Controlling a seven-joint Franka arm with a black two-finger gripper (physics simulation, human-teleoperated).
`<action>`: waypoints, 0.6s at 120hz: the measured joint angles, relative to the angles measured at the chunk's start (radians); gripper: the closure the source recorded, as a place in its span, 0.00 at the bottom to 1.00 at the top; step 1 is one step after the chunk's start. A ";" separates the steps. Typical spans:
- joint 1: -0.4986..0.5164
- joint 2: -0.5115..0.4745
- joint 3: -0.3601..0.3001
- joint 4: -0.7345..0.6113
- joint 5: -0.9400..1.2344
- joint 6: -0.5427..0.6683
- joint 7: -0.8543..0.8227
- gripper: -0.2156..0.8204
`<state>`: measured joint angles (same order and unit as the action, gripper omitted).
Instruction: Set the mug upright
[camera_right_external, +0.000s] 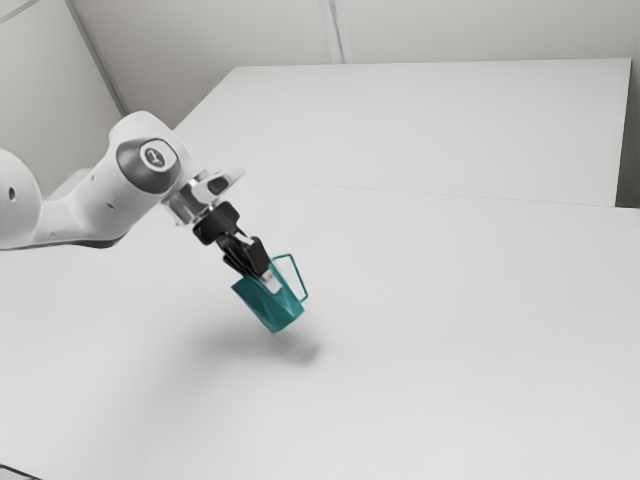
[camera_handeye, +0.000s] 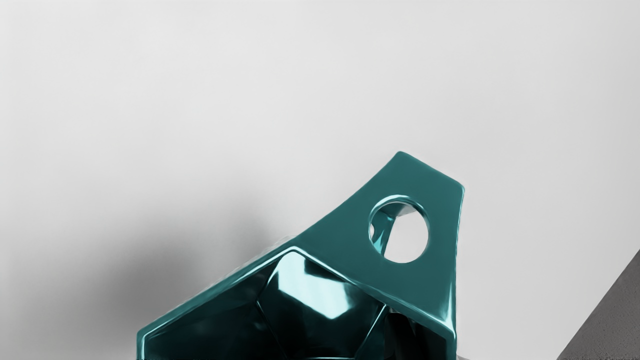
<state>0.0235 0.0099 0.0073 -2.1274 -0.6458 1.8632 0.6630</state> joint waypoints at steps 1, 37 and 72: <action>0.000 -0.001 0.000 0.002 0.007 0.000 -0.002 0.96; -0.026 -0.014 0.002 0.114 0.351 0.007 -0.097 0.96; -0.044 -0.009 0.002 0.137 0.569 0.038 -0.233 0.97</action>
<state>-0.0207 0.0011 0.0093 -1.9903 -0.0767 1.9008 0.4304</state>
